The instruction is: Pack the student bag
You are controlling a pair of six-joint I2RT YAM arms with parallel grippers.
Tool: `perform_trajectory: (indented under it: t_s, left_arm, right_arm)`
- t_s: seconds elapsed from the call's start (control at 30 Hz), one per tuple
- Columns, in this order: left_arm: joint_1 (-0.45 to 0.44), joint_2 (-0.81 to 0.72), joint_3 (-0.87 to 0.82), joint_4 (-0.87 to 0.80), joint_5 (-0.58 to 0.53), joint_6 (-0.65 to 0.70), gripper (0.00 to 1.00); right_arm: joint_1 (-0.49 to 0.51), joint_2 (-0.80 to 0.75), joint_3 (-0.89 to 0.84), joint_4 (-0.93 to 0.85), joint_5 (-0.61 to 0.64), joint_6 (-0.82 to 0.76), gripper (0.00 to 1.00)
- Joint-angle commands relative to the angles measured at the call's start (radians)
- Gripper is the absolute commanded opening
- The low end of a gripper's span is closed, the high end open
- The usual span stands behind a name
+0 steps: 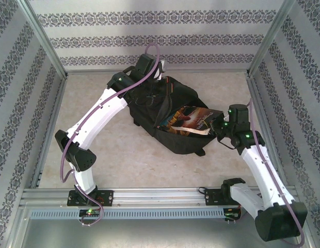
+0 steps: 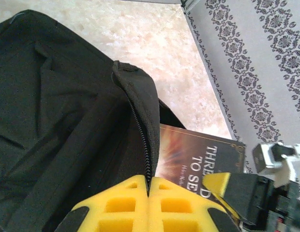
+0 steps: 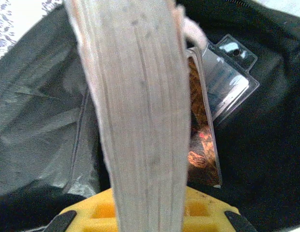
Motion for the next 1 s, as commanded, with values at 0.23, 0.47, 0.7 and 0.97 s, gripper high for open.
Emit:
perform_trajectory:
  t_s: [0.23,0.47,0.7,0.97]
  left_arm:
    - [0.019,-0.011,0.066,0.136,0.096,-0.048,0.0]
    - [0.019,-0.007,0.068,0.134,0.095,-0.057,0.0]
    - [0.031,-0.021,0.034,0.079,0.012,-0.022,0.0]
    - [0.058,-0.071,-0.12,0.111,0.003,-0.026,0.0]
  right_arm:
    - [0.132,0.202,0.033,0.341,-0.015,-0.023,0.0]
    - [0.271,0.462,0.167,0.41,0.074,-0.061,0.35]
    - [0.296,0.591,0.297,0.283,0.12,-0.137,0.76]
    - [0.243,0.398,0.268,0.035,0.211,-0.296,0.81]
